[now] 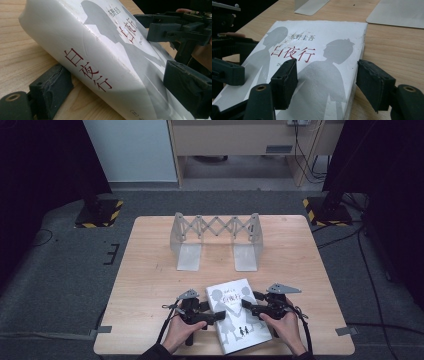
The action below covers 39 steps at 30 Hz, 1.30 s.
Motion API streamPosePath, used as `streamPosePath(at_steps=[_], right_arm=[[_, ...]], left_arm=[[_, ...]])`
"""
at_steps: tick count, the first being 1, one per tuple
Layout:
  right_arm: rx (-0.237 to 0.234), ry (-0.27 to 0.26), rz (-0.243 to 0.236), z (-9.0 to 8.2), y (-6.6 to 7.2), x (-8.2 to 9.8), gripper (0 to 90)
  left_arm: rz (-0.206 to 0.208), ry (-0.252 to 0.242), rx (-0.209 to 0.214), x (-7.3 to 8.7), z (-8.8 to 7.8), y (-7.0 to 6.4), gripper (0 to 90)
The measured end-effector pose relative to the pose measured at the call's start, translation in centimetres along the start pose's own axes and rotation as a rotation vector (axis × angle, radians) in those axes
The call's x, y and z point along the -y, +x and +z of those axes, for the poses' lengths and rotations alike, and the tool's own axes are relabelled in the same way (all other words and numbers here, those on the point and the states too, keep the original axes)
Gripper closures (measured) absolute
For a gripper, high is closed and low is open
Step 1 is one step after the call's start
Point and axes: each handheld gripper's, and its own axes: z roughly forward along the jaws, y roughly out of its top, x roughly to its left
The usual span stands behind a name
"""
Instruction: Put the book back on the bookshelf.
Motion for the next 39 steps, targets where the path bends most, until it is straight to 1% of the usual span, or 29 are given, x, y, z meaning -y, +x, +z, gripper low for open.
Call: streamPosePath(at_steps=[3,4,6,7,9,14,16,18,20,25,26,27,30,33,35,39], right_arm=[[0.002,0.0,-0.001,0.0,0.0,0.0,33.8],[0.001,0.001,0.003,0.0,0.0,0.0,33.9],[0.002,0.0,0.007,0.0,0.1,0.0,33.9],[0.007,-0.005,0.005,0.0,0.1,0.0,33.8],[0.009,-0.006,-0.002,0.0,0.1,0.1,33.8],[0.01,-0.01,0.002,0.0,0.2,0.1,33.9],[0.009,-0.01,0.002,0.0,0.1,0.1,34.0],[0.01,-0.011,0.003,0.0,0.1,0.1,34.0],[0.007,-0.007,0.003,0.0,0.1,0.1,34.0],[0.008,-0.018,0.016,0.1,0.1,0.2,34.1],[0.005,-0.019,0.026,0.2,0.1,0.2,34.1],[0.003,-0.02,0.027,0.2,0.0,0.2,34.1],[0.007,-0.025,0.03,0.3,0.0,0.2,34.7],[0.009,-0.032,0.037,0.3,0.2,0.2,36.8],[0.008,-0.051,0.048,0.3,0.1,0.2,42.6],[0.003,-0.064,0.057,0.3,0.1,0.2,44.8]], left_arm=[[0.006,-0.001,-0.014,0.0,0.2,-0.3,5.1],[0.016,0.002,-0.027,0.0,0.3,-0.5,4.0],[0.021,0.003,-0.031,0.0,0.4,-0.6,1.0],[0.033,0.009,-0.045,0.0,0.6,-0.9,0.0],[0.034,0.008,-0.051,0.0,0.7,-1.0,0.0],[0.03,0.005,-0.053,0.0,0.7,-1.0,0.0],[0.022,-0.004,-0.063,0.1,0.7,-1.1,0.0],[0.023,-0.004,-0.065,0.1,0.7,-1.1,0.0],[0.021,-0.004,-0.062,0.1,0.7,-1.1,0.0],[-0.013,-0.02,-0.043,0.0,0.4,-0.5,4.5],[-0.013,-0.02,-0.043,0.0,0.4,-0.5,5.5],[-0.02,-0.023,-0.038,0.0,0.4,-0.4,6.4],[-0.023,-0.024,-0.04,-0.1,0.3,-0.3,7.8],[-0.028,-0.02,-0.032,-0.2,0.2,-0.1,10.0],[-0.045,-0.017,-0.022,-0.2,0.1,0.0,11.5],[-0.044,-0.003,-0.018,-0.3,0.0,0.1,11.9]])
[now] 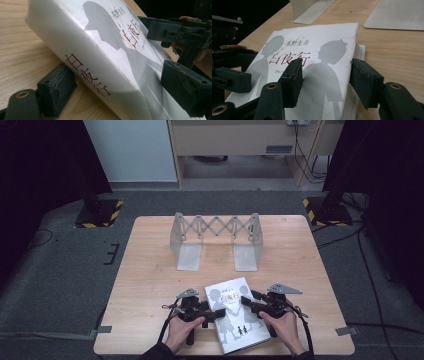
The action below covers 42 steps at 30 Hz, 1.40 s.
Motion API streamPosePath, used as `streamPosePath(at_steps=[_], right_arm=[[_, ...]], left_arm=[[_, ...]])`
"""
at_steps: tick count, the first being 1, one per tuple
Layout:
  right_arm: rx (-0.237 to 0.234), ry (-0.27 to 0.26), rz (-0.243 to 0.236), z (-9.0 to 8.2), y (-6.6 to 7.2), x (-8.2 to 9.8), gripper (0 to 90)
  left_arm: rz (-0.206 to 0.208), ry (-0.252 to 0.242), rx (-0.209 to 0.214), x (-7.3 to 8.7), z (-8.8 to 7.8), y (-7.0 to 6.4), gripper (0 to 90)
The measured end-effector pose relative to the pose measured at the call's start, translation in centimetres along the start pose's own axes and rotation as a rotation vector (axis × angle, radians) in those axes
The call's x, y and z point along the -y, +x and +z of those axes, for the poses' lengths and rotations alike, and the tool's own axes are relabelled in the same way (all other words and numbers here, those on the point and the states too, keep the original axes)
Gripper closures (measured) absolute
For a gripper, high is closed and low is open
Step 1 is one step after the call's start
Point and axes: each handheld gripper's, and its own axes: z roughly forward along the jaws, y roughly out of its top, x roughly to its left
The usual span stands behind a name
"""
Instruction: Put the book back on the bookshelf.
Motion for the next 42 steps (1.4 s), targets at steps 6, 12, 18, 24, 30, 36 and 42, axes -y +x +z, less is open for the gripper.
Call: streamPosePath(at_steps=[6,12,18,24,30,36,42], right_arm=[[-0.015,-0.048,0.01,-0.3,0.1,-0.2,50.7],[-0.041,-0.112,0.02,-0.8,0.2,-0.5,53.4],[-0.097,-0.169,-0.038,-1.1,0.8,-0.9,55.9],[-0.103,-0.147,-0.078,-1.0,1.5,-1.2,55.8],[-0.101,-0.109,-0.051,-0.7,0.9,-1.0,47.5],[-0.118,-0.103,-0.014,-0.7,0.4,-0.9,45.0],[-0.12,-0.097,-0.009,-0.8,0.4,-1.2,50.1]], left_arm=[[0.013,-0.021,0.011,-0.4,-0.6,-0.2,17.0],[0.066,-0.05,0.005,-1.2,-1.4,-0.8,19.7],[0.08,-0.101,0.073,-1.4,-1.4,-1.3,24.0],[0.075,-0.091,0.081,-1.2,-0.9,-1.5,23.8],[0.038,-0.106,0.097,-1.3,-0.9,-1.2,27.1],[0.026,-0.1,0.106,-1.5,-1.0,-1.2,28.7],[0.014,-0.084,0.114,-2.0,-1.0,-1.1,30.3]])
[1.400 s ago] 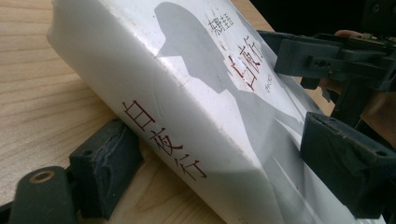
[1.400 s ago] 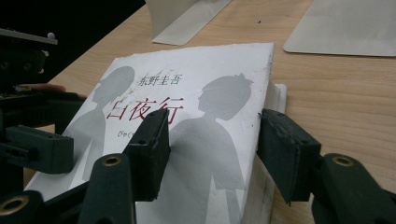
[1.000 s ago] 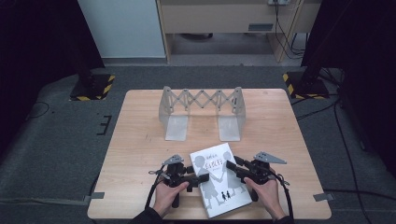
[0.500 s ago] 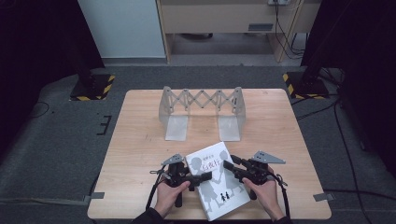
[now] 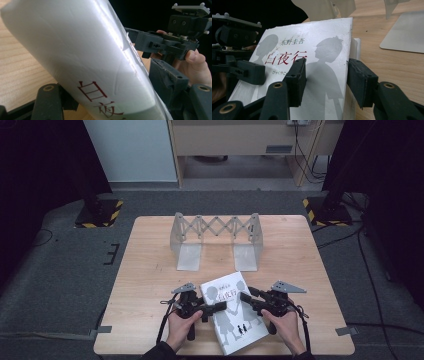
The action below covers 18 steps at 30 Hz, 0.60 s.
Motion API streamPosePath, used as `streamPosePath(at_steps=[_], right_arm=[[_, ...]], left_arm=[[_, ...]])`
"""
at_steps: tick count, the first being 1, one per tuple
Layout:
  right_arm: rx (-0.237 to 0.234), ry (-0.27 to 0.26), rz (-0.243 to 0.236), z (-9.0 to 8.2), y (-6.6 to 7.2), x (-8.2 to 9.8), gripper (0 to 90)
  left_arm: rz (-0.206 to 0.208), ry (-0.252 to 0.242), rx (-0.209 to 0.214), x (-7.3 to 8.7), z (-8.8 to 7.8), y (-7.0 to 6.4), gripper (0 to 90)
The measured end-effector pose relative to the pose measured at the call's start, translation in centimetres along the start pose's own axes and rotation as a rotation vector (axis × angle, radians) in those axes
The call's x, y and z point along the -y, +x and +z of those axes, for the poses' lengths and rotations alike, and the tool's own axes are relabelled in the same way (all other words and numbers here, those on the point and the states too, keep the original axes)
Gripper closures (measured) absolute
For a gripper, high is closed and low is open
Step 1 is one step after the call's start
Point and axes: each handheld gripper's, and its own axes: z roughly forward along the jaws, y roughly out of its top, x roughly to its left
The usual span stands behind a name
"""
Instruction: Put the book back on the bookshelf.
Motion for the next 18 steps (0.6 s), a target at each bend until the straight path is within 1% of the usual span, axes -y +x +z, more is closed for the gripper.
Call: streamPosePath(at_steps=[1,2,3,4,5,6,7,8,10,11,12,13,14,15,16,18], right_arm=[[0.0,0.0,0.0,0.0,0.0,0.0,50.1],[0.0,-0.014,0.0,-0.1,0.0,-0.1,50.5],[-0.002,-0.024,0.0,-0.1,0.0,-0.3,51.2],[-0.002,-0.024,0.0,-0.1,0.0,-0.3,51.2],[-0.006,-0.052,-0.004,-0.3,0.1,-0.5,53.6],[-0.006,-0.052,-0.004,-0.3,0.1,-0.5,53.6],[-0.009,-0.07,-0.003,-0.4,0.2,-0.7,55.5],[-0.015,-0.105,-0.014,-0.5,0.3,-0.9,58.9],[-0.024,-0.127,-0.018,-0.7,0.4,-1.0,61.4],[-0.024,-0.127,-0.018,-0.7,0.4,-1.0,61.4],[-0.045,-0.142,-0.009,-0.8,0.4,-1.1,61.6],[-0.045,-0.142,-0.009,-0.8,0.4,-1.1,61.6],[-0.046,-0.137,-0.024,-0.9,0.5,-1.2,61.7],[-0.054,-0.135,-0.024,-0.8,0.6,-1.2,61.7],[-0.055,-0.135,-0.018,-0.7,0.7,-1.1,61.4],[-0.057,-0.137,-0.013,-0.9,0.5,-1.2,61.7]], left_arm=[[0.009,0.0,-0.003,-0.2,0.0,-0.1,30.3],[0.024,-0.012,-0.003,-0.6,-0.2,-0.3,31.0],[0.025,-0.027,0.002,-0.8,-0.3,-0.4,32.7],[0.025,-0.027,0.002,-0.8,-0.3,-0.4,34.1],[0.045,-0.048,0.003,-1.2,-0.5,-0.6,35.1],[0.045,-0.048,0.003,-1.2,-0.5,-0.6,36.3],[0.054,-0.055,0.005,-1.4,-0.7,-0.7,36.3],[0.061,-0.066,0.006,-1.5,-0.8,-0.8,38.3],[0.071,-0.075,0.01,-1.8,-1.0,-0.9,39.2],[0.077,-0.079,0.012,-1.8,-1.0,-0.9,39.2],[0.081,-0.083,0.011,-1.8,-0.9,-0.9,39.1],[0.083,-0.083,0.009,-1.8,-0.9,-1.0,39.1],[0.084,-0.086,0.009,-1.8,-0.7,-1.0,38.4],[0.087,-0.089,0.009,-1.9,-0.5,-1.0,38.1],[0.087,-0.103,0.019,-2.0,-0.4,-1.1,39.1],[0.095,-0.099,0.023,-2.2,-0.3,-1.1,39.5]])
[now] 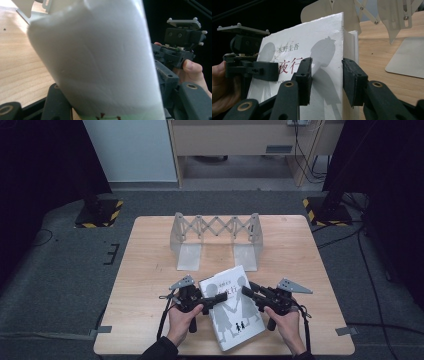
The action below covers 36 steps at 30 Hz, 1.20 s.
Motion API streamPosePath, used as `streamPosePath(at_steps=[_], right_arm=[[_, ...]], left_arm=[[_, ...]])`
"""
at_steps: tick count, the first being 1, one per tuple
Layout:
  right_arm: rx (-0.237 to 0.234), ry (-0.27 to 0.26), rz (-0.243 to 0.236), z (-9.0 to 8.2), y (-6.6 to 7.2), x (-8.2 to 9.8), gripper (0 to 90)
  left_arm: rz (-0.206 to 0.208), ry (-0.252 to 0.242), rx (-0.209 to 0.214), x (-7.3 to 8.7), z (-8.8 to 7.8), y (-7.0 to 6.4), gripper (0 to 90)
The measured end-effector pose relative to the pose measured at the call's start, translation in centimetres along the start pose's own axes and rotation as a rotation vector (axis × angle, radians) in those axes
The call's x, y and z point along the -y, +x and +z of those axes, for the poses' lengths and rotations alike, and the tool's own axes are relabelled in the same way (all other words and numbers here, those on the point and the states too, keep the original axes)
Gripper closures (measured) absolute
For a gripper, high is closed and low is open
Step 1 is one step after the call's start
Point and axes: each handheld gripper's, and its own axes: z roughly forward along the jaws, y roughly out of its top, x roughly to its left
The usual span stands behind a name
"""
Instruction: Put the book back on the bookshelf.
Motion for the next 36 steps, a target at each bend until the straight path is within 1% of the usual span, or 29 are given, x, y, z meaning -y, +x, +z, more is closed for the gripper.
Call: streamPosePath(at_steps=[3,5,6,7,8,9,10,11,12,13,14,15,17,18,20,21,22,23,24,25,26,27,28,29,30,31,32,33,36], right_arm=[[0.007,0.003,0.0,-0.1,0.0,-0.1,61.4],[0.023,0.006,-0.018,-0.2,0.0,-0.2,58.0],[0.023,0.006,-0.018,-0.2,0.0,-0.2,58.0],[0.035,-0.008,-0.014,-0.6,-0.2,-0.4,54.4],[0.035,-0.008,-0.014,-0.6,-0.2,-0.4,54.4],[0.067,-0.022,-0.013,-1.1,-0.6,-0.6,51.0],[0.085,-0.027,-0.011,-1.4,-0.9,-0.7,49.8],[0.085,-0.027,-0.011,-1.4,-0.9,-0.7,49.8],[0.145,-0.021,-0.027,-2.0,-1.5,-0.7,46.4],[0.145,-0.021,-0.027,-2.0,-1.5,-0.7,46.4],[0.223,0.004,-0.065,-2.5,-2.1,-0.7,45.1],[0.223,0.004,-0.065,-2.5,-2.1,-0.7,45.1],[0.279,0.029,-0.084,-3.0,-2.7,-0.6,43.3],[0.325,0.048,-0.091,-3.3,-3.3,-0.5,41.1],[0.376,0.089,-0.094,-3.5,-3.9,-0.4,37.9],[0.376,0.089,-0.094,-3.5,-3.9,-0.4,37.9],[0.43,0.154,-0.105,-3.5,-4.6,-0.1,34.0],[0.43,0.154,-0.105,-3.5,-4.6,-0.1,34.0],[0.477,0.211,-0.121,-3.5,-5.2,0.3,32.1],[0.494,0.24,-0.129,-3.4,-5.5,0.5,31.1],[0.504,0.256,-0.126,-3.4,-5.7,0.6,30.4],[0.504,0.256,-0.126,-3.4,-5.7,0.6,30.4],[0.513,0.274,-0.124,-3.4,-6.0,0.7,29.3],[0.513,0.274,-0.124,-3.4,-6.0,0.7,29.3],[0.523,0.276,-0.134,-3.4,-6.1,0.7,29.0],[0.524,0.277,-0.138,-3.5,-6.1,0.7,29.0],[0.524,0.277,-0.138,-3.5,-6.1,0.7,29.0],[0.531,0.284,-0.145,-3.5,-6.2,0.7,29.0],[0.539,0.301,-0.158,-3.5,-6.4,0.8,29.1]], left_arm=[[-0.013,0.002,0.005,-0.1,0.0,0.1,40.3],[-0.033,0.007,0.015,-0.2,-0.2,0.2,41.6],[-0.033,0.007,0.015,-0.2,-0.2,0.2,42.2],[-0.036,0.008,0.018,-0.2,-0.2,0.3,42.8],[-0.039,0.006,0.022,-0.3,-0.3,0.3,42.8],[-0.037,0.005,0.022,-0.6,-0.5,0.2,43.8],[-0.037,0.005,0.022,-0.6,-0.5,0.2,44.3],[-0.033,0.003,0.023,-0.8,-0.6,0.2,44.3],[-0.022,-0.006,0.025,-1.4,-0.9,0.0,45.9],[-0.022,-0.006,0.025,-1.4,-0.9,0.0,46.4],[0.005,-0.014,0.021,-1.9,-1.1,-0.3,46.9],[0.005,-0.014,0.021,-1.9,-1.1,-0.3,47.5],[0.021,-0.025,0.019,-2.4,-1.3,-0.5,48.0],[0.04,-0.031,0.011,-2.7,-1.4,-0.6,48.7],[0.046,-0.032,0.007,-2.8,-1.4,-0.7,48.9],[0.048,-0.034,0.004,-2.9,-1.4,-0.7,48.9],[0.052,-0.035,0.003,-2.9,-1.4,-0.8,49.1],[0.056,-0.034,0.0,-3.0,-1.4,-0.8,49.1],[0.06,-0.037,0.002,-3.2,-1.4,-1.0,49.4],[0.065,-0.041,0.0,-3.3,-1.4,-1.1,49.8],[0.075,-0.04,-0.001,-3.5,-1.4,-1.2,50.0],[0.075,-0.04,-0.001,-3.5,-1.4,-1.2,50.2],[0.107,-0.05,-0.012,-3.9,-1.3,-1.7,50.5],[0.107,-0.05,-0.012,-3.9,-1.3,-1.7,50.7],[0.123,-0.048,-0.015,-4.1,-1.3,-1.9,50.8],[0.158,-0.052,-0.026,-4.5,-1.3,-2.4,50.9],[0.158,-0.052,-0.026,-4.5,-1.3,-2.4,50.9],[0.183,-0.053,-0.038,-4.7,-1.2,-2.6,50.9],[0.193,-0.063,-0.036,-4.4,-1.2,-2.6,50.7]])
